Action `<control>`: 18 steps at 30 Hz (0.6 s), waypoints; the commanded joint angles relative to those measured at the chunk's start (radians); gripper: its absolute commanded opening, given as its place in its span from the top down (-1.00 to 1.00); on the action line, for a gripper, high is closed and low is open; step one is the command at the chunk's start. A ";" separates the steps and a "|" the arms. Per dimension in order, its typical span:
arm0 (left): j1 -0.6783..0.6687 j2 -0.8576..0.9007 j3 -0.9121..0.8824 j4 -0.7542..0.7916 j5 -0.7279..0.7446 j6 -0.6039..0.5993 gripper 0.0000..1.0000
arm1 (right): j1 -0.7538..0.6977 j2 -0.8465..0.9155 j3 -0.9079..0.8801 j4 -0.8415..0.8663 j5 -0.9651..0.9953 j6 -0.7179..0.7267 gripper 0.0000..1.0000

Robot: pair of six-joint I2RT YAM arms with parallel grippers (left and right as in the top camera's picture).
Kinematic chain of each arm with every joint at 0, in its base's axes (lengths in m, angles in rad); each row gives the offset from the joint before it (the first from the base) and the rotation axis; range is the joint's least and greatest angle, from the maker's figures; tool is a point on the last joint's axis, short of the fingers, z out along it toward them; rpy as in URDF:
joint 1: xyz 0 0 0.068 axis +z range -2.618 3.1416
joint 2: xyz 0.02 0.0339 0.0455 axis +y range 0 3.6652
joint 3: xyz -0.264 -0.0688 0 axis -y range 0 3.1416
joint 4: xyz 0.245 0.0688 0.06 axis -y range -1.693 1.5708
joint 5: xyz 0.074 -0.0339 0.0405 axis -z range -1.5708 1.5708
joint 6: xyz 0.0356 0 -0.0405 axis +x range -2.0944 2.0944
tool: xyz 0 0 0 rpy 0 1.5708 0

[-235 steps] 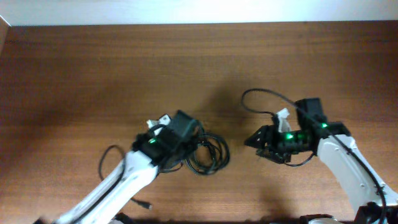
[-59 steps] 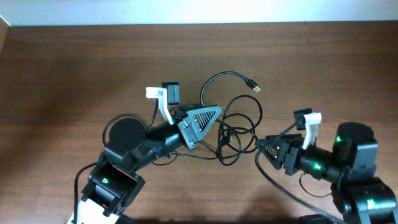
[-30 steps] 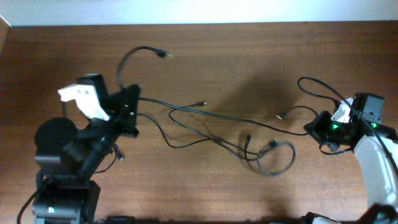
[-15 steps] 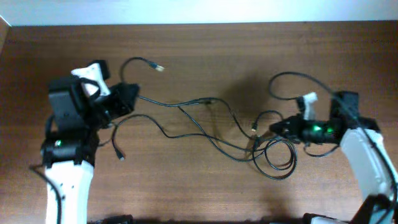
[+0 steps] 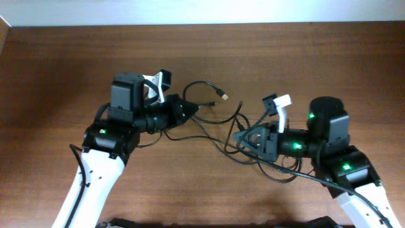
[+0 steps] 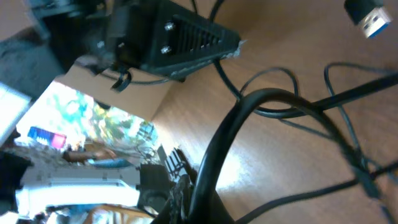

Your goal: Untangle cables

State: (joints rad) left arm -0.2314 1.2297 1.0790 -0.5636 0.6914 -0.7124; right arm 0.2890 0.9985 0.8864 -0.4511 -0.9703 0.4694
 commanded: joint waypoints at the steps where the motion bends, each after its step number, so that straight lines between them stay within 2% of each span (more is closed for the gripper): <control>1: -0.060 0.001 0.018 0.003 -0.007 -0.029 1.00 | 0.074 0.021 0.011 0.021 0.192 0.279 0.92; 4: -0.068 0.001 0.018 0.006 -0.007 -0.041 1.00 | 0.116 0.037 0.011 0.022 0.287 0.538 0.92; 7: -0.068 0.001 0.018 0.006 -0.006 -0.089 1.00 | 0.178 0.067 0.011 0.024 0.388 0.694 0.92; 14: -0.068 0.001 0.018 0.009 -0.007 -0.087 1.00 | 0.231 0.151 0.011 0.160 0.432 0.807 0.89; 18: -0.068 0.001 0.018 0.009 -0.008 -0.087 1.00 | 0.233 0.172 0.011 0.190 0.434 0.856 0.70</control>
State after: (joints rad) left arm -0.2951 1.2297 1.0790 -0.5579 0.6727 -0.7914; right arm 0.5129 1.1606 0.8852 -0.2810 -0.5560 1.2968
